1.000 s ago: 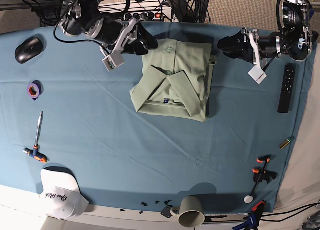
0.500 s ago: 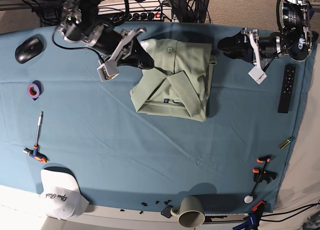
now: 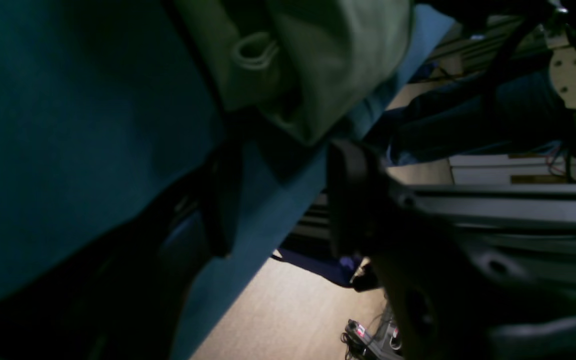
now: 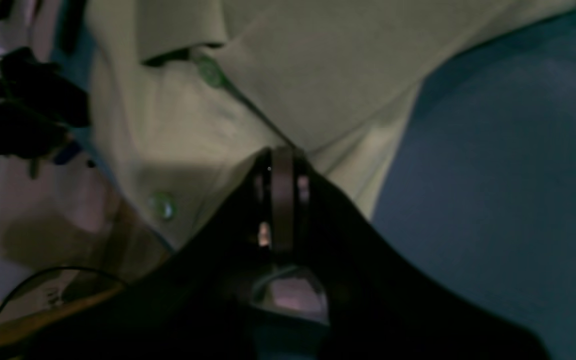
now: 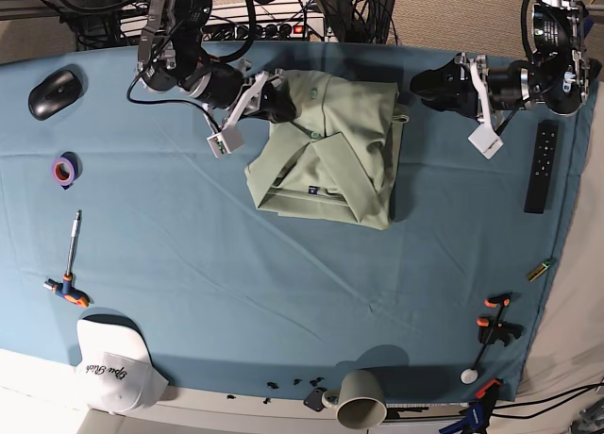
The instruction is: Fold the T-shirt properly
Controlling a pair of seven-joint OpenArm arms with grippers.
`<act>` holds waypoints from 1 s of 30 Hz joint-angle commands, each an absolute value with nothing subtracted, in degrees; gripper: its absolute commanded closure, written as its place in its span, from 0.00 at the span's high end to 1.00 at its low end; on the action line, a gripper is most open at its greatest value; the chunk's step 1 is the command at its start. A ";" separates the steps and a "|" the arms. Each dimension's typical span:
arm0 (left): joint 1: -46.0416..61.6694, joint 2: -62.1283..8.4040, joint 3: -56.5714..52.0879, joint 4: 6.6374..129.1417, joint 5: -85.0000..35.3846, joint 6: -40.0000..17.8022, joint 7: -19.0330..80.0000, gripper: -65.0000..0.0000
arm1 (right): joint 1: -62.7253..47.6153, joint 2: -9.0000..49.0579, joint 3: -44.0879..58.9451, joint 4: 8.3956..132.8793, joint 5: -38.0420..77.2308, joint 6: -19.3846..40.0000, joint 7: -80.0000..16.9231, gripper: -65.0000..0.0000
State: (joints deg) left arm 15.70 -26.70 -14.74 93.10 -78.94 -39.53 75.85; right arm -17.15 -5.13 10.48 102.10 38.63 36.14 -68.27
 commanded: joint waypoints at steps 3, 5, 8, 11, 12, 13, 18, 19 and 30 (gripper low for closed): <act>15.57 -27.46 -15.18 94.02 -80.60 -40.00 74.98 0.44 | -16.97 -5.04 10.55 102.85 34.20 34.17 -68.58 0.00; 15.55 -27.44 -15.18 94.02 -80.60 -40.00 74.98 0.44 | -16.99 -5.02 10.55 103.53 32.25 33.56 -68.58 0.00; 15.55 -27.44 -15.18 94.02 -80.60 -40.00 74.96 0.44 | -16.97 -4.49 10.57 106.08 29.43 33.56 -67.90 0.00; 15.55 -27.46 -15.18 94.02 -80.60 -40.00 74.96 0.44 | -16.97 -3.25 10.59 109.40 27.49 33.54 -66.70 0.00; 15.55 -27.46 -15.18 94.02 -80.60 -40.00 74.96 0.44 | -16.97 -2.83 10.61 110.54 26.81 33.56 -66.52 0.00; 15.55 -27.44 -15.18 94.02 -80.60 -40.00 74.96 0.44 | -16.97 -2.39 10.59 111.63 25.69 33.41 -66.37 0.00; 15.62 -27.46 -15.18 94.02 -79.61 -40.00 75.09 0.31 | -17.23 -1.87 10.61 114.06 20.95 31.35 -66.85 0.00; 15.79 -27.51 -15.20 94.02 -79.20 -40.00 75.29 0.19 | -17.54 -1.89 10.61 114.06 21.04 31.18 -67.55 0.00; 26.59 -28.51 -15.31 94.04 -85.00 -40.00 80.00 0.00 | -28.05 7.33 10.61 117.38 25.45 31.90 -72.77 0.00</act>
